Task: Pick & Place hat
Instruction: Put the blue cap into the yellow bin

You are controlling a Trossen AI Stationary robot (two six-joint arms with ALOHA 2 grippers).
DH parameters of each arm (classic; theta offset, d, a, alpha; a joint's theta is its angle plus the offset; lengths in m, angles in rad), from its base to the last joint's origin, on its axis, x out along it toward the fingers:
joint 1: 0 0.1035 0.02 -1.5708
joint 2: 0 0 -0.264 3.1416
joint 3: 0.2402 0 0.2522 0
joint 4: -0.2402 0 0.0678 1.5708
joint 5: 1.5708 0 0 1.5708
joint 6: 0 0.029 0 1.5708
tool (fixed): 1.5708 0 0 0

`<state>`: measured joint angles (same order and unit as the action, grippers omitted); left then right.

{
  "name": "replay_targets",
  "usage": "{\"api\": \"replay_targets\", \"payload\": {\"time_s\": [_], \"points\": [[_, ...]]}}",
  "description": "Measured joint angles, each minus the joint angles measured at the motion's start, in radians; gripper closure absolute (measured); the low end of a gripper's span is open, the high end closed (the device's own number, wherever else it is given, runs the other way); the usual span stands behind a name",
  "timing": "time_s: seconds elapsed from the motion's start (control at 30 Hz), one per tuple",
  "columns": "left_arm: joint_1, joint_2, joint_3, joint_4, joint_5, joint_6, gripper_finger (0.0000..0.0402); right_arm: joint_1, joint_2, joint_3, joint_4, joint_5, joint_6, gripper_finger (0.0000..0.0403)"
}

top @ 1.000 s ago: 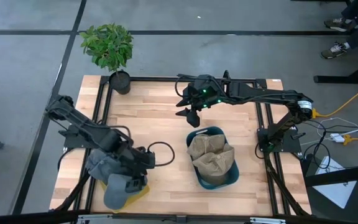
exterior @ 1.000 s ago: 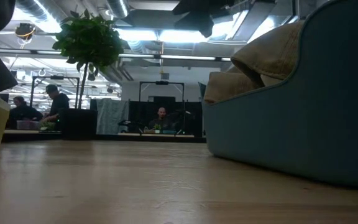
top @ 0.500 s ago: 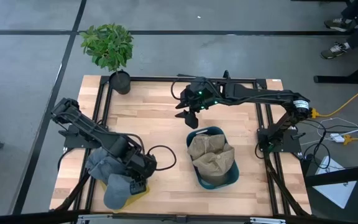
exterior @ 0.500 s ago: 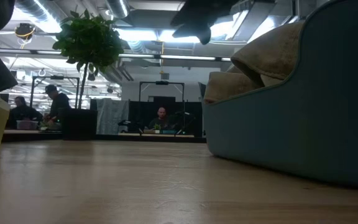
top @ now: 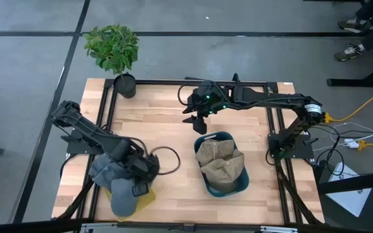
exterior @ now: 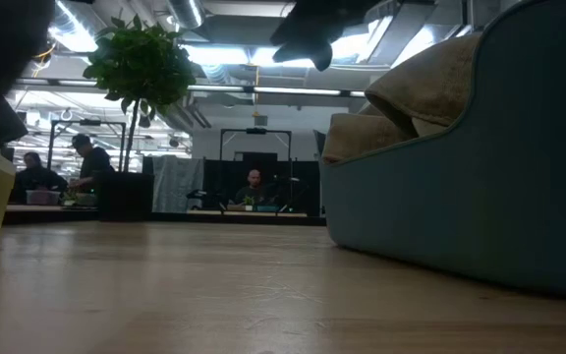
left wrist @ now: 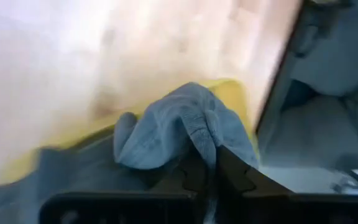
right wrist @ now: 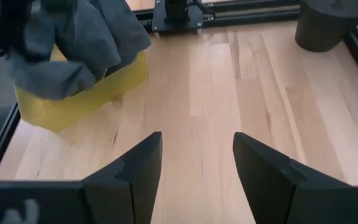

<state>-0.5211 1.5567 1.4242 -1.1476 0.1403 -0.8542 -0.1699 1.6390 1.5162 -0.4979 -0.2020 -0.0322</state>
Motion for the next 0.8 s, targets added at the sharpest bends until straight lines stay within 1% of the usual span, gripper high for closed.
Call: {"api": "replay_targets", "payload": {"time_s": [0.1, 0.2, 0.3, 0.37, 0.47, 0.67, 0.8], "points": [[-0.021, -0.068, 0.0, -0.061, -0.128, -0.063, 0.0396, -0.002, 0.0, 0.0, -0.022, 0.0, -0.001, 0.0207], [-0.06, -0.151, 0.0, -0.065, -0.266, -0.177, 0.0397, -0.002, -0.001, 0.0, -0.024, 0.0, 0.0, 0.0207], [-0.117, -0.216, 0.0, -0.081, -0.378, -0.293, 0.0397, -0.002, -0.001, 0.0, -0.024, 0.0, 0.0, 0.0207], [-0.165, -0.239, 0.0, -0.116, -0.417, -0.378, 0.0397, -0.002, -0.002, 0.0, -0.024, 0.0, -0.001, 0.0207], [-0.243, -0.239, 0.0, -0.164, -0.456, -0.503, 0.0397, -0.002, -0.002, 0.0, -0.023, 0.0, -0.002, 0.0207], [-0.348, -0.174, 0.0, -0.179, -0.538, -0.697, 0.0397, -0.002, -0.002, 0.0, -0.014, 0.0, -0.002, 0.0207], [-0.382, -0.119, 0.0, -0.176, -0.541, -0.805, 0.0397, -0.002, -0.002, 0.0, -0.001, 0.0, -0.002, 0.0207]]}}
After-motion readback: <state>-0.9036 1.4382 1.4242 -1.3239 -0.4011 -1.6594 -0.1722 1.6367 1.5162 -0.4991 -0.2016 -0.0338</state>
